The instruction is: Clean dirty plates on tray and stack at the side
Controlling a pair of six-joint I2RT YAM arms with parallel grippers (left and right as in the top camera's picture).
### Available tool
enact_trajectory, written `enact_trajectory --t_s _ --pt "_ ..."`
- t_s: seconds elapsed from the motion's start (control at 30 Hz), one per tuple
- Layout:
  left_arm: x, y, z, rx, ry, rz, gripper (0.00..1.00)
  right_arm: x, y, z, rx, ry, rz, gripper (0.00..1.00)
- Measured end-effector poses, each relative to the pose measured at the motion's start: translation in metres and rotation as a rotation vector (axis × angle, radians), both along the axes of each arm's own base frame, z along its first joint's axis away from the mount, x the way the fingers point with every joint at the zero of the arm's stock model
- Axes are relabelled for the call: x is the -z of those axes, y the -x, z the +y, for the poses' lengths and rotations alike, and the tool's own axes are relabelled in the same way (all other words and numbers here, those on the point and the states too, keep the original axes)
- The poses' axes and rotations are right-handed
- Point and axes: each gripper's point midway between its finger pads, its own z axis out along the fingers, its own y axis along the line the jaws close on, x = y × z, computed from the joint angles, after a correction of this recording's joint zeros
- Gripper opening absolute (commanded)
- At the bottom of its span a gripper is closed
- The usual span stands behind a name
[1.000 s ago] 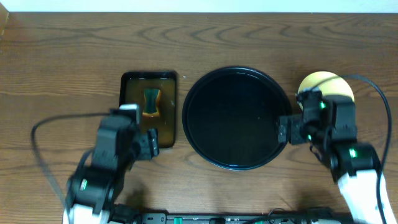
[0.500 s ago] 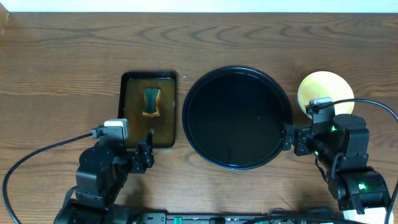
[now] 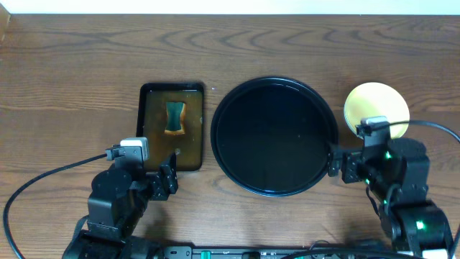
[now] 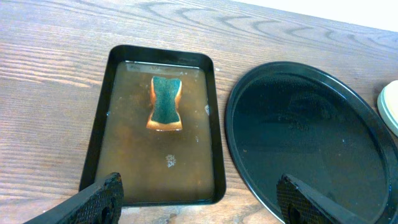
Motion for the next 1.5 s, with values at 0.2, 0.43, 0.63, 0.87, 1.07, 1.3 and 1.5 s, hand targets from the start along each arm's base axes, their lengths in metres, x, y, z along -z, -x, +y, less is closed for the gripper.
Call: enact_trajectory --t_s 0.2,0.43,0.63,0.87,1.07,1.3,1.5 --pt "0.001 0.000 0.000 0.000 -0.001 0.003 0.80 -0.050 -0.002 -0.019 0.075 -0.011 -0.409 0.99" --pt "0.001 0.000 0.000 0.000 -0.001 0.005 0.80 -0.054 0.004 -0.020 0.066 0.007 -0.784 0.99" --pt "0.001 0.000 0.000 0.000 -0.001 0.004 0.80 -0.026 0.009 -0.021 0.073 0.016 -0.836 0.99" --pt "0.002 0.000 0.000 0.000 -0.001 0.005 0.80 0.036 0.005 -0.024 0.080 0.039 -0.614 0.99" --pt "0.002 0.000 0.000 0.000 -0.001 0.005 0.80 0.041 0.005 -0.024 0.083 0.042 -0.596 0.99" --pt "0.002 0.000 0.000 0.000 -0.001 0.005 0.80 0.041 0.005 -0.024 0.083 0.042 -0.595 0.99" --pt "0.002 0.000 0.000 0.000 -0.001 0.005 0.80 0.041 0.005 -0.024 0.083 0.042 -0.595 0.99"
